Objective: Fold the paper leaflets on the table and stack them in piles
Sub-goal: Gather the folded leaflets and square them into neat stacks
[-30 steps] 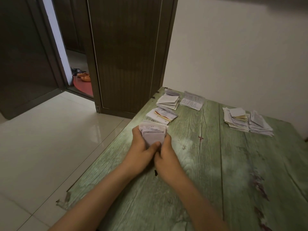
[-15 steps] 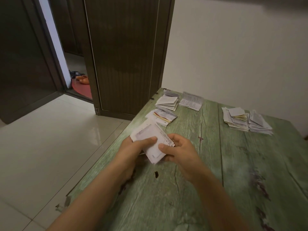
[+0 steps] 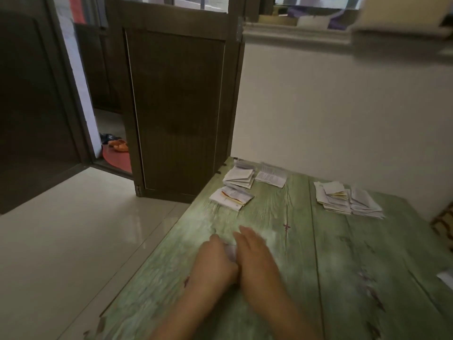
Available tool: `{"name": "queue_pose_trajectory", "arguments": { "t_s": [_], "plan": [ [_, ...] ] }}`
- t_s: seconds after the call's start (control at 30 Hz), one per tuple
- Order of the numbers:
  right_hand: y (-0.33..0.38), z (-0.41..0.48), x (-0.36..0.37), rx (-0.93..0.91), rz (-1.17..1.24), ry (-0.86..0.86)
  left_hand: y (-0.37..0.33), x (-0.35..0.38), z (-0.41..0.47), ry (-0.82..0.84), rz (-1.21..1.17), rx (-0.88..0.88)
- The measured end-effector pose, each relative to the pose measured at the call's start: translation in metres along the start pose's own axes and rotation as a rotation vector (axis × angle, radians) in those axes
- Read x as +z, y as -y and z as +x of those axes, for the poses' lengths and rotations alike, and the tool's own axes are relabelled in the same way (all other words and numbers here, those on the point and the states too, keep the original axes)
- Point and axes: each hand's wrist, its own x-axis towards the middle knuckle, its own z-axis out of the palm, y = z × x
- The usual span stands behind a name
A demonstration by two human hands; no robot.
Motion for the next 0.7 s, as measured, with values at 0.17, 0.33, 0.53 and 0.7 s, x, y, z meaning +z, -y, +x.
{"name": "queue_pose_trajectory", "arguments": {
  "t_s": [0.17,0.33,0.53,0.7],
  "plan": [
    [-0.007,0.003,0.0,-0.07,-0.02,0.104,0.014,-0.024,-0.005,0.168,0.168,0.362],
    [-0.001,-0.002,-0.011,-0.044,0.026,0.093,0.019,-0.039,0.012,0.306,0.341,0.433],
    [-0.003,-0.005,-0.001,-0.049,-0.018,-0.161,0.001,-0.042,0.022,0.401,0.537,0.441],
    [-0.006,-0.009,-0.006,-0.055,-0.143,0.069,0.003,-0.026,0.004,0.285,0.629,0.506]
  ]
}}
